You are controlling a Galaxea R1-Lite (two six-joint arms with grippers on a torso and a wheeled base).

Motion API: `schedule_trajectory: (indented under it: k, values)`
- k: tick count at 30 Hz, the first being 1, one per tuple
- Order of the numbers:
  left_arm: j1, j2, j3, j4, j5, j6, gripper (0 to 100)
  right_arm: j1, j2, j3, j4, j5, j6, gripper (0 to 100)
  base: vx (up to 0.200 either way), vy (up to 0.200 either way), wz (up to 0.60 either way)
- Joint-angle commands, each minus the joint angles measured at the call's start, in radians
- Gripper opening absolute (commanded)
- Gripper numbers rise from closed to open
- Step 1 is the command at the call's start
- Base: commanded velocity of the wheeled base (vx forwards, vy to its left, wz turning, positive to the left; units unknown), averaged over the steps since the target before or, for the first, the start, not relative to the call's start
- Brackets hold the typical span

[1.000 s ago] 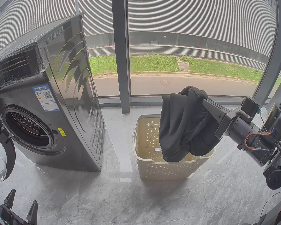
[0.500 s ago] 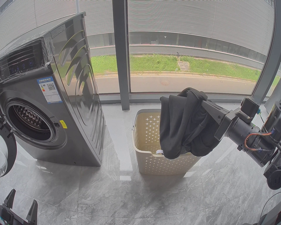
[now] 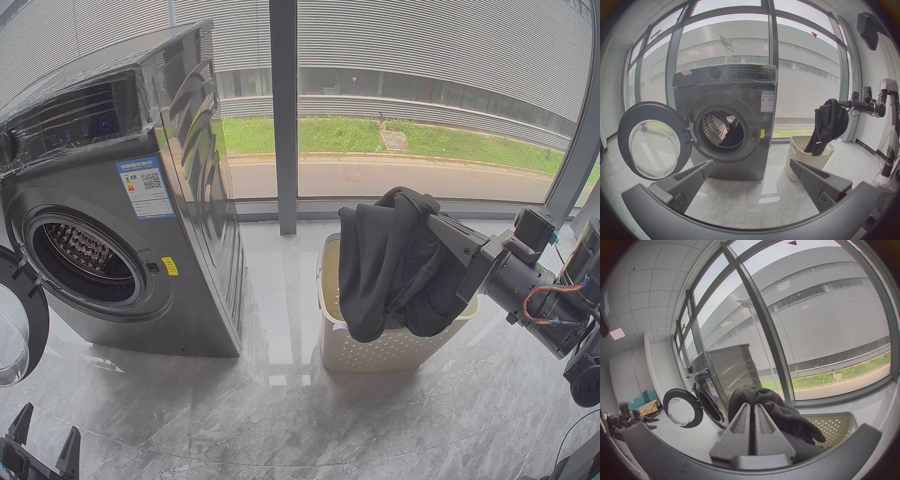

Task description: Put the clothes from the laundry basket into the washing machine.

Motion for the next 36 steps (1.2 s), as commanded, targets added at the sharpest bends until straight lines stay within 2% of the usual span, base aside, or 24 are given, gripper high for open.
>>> schedule_trajectory:
  k: [1, 16, 22, 26, 30, 36]
  values:
    - [0.0, -0.016, 0.016, 0.0, 0.0, -0.002, 100, 0.018, -0.013, 0.006, 0.0, 0.003, -0.001, 0, 0.0, 0.2, 0.0]
    - [0.0, -0.016, 0.016, 0.0, 0.0, -0.001, 100, 0.078, -0.034, 0.028, -0.014, 0.042, -0.001, 0, 0.0, 0.2, 0.0]
    - [0.0, -0.016, 0.016, 0.0, 0.0, 0.001, 100, 0.081, -0.039, 0.028, -0.014, 0.043, -0.001, 0, 0.0, 0.0, 0.0]
    - [0.0, -0.016, 0.016, 0.0, 0.0, -0.001, 100, 0.084, -0.044, 0.026, -0.014, 0.045, -0.001, 0, -0.2, 0.0, 0.0]
    - [0.0, -0.016, 0.016, 0.0, 0.0, -0.001, 100, 0.121, -0.067, 0.026, -0.014, 0.051, 0.001, 0, -0.2, 0.0, 0.0]
    - [0.0, -0.016, 0.016, 0.0, 0.0, -0.001, 100, 0.11, -0.056, 0.035, -0.014, 0.051, 0.002, 0, -0.133, 0.0, 0.0]
